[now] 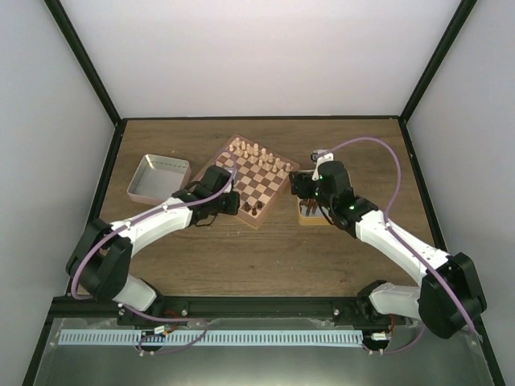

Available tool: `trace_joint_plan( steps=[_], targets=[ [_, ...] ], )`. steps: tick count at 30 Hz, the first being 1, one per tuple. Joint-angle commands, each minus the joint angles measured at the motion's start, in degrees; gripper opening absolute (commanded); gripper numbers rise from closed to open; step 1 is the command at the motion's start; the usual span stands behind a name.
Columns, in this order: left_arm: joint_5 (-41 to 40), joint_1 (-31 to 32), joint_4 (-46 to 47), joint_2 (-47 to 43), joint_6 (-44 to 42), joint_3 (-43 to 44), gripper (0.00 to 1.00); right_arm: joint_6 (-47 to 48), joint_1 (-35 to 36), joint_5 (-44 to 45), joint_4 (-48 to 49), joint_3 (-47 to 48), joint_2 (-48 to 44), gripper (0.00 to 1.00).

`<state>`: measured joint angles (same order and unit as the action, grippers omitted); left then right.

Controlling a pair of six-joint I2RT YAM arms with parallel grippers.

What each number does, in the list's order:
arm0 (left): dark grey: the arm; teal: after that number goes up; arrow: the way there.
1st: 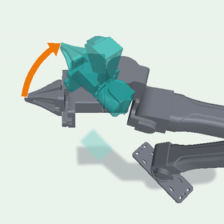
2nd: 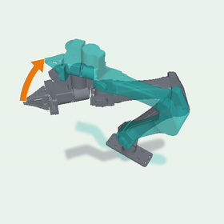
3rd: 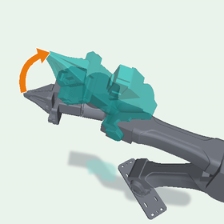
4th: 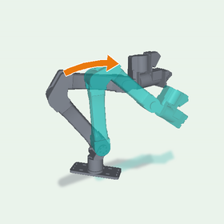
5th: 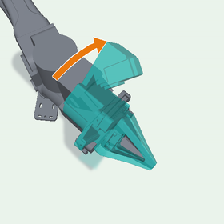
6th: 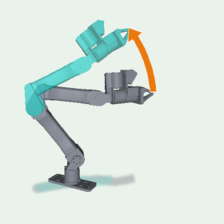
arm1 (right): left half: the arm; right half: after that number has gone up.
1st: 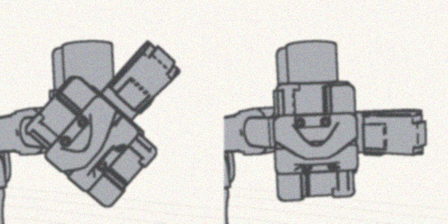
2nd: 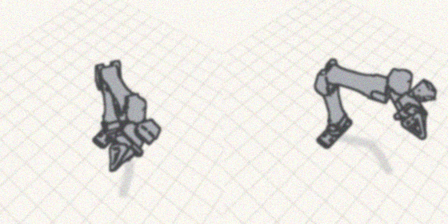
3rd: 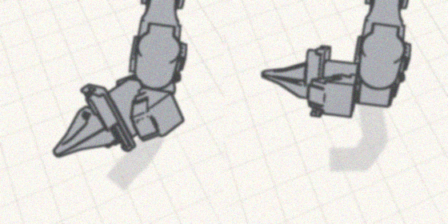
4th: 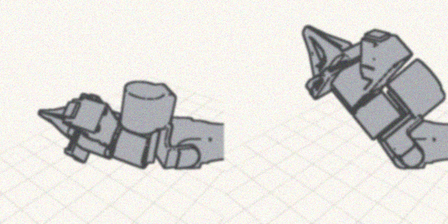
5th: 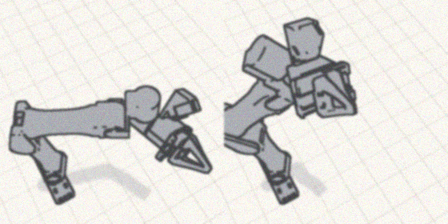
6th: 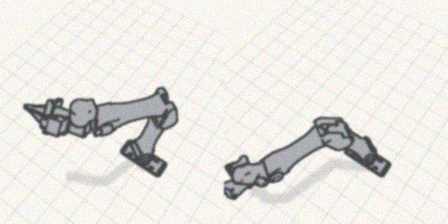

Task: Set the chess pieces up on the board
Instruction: Place the chess piece on the chessboard.

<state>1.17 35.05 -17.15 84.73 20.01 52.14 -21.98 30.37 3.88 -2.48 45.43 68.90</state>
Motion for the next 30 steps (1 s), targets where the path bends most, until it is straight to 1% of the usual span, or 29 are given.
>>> trace_joint_plan(
  steps=[1, 6, 14, 18, 21, 30],
  targets=[
    [-3.95, 1.27, 3.21, 2.88, -0.93, 1.19, 0.04, -6.50, -0.56, 5.53, -2.13, -0.36, -0.05, 0.74],
    [-5.43, 2.08, 4.38, 5.86, -0.61, 1.98, 0.05, -6.94, -0.83, 5.35, -1.47, -0.87, -0.31, 0.74],
    [-6.07, 2.48, 7.21, 8.00, -0.63, 1.74, 0.06, -7.30, -1.06, 5.18, -1.49, -1.49, 0.03, 0.74],
    [-7.64, 2.72, 8.19, 9.23, -0.80, 1.65, 0.06, -7.40, -1.17, 5.25, -1.47, -1.65, 0.15, 0.74],
    [-7.67, 2.75, 8.46, 10.02, -0.85, 1.86, 0.08, -6.81, -1.18, 5.17, -1.43, -1.72, 0.31, 0.74],
    [-9.96, 2.88, 8.57, 10.50, -1.38, 1.78, 0.11, -6.63, -1.19, 5.17, -1.61, -1.66, 0.96, 0.75]
  ],
)
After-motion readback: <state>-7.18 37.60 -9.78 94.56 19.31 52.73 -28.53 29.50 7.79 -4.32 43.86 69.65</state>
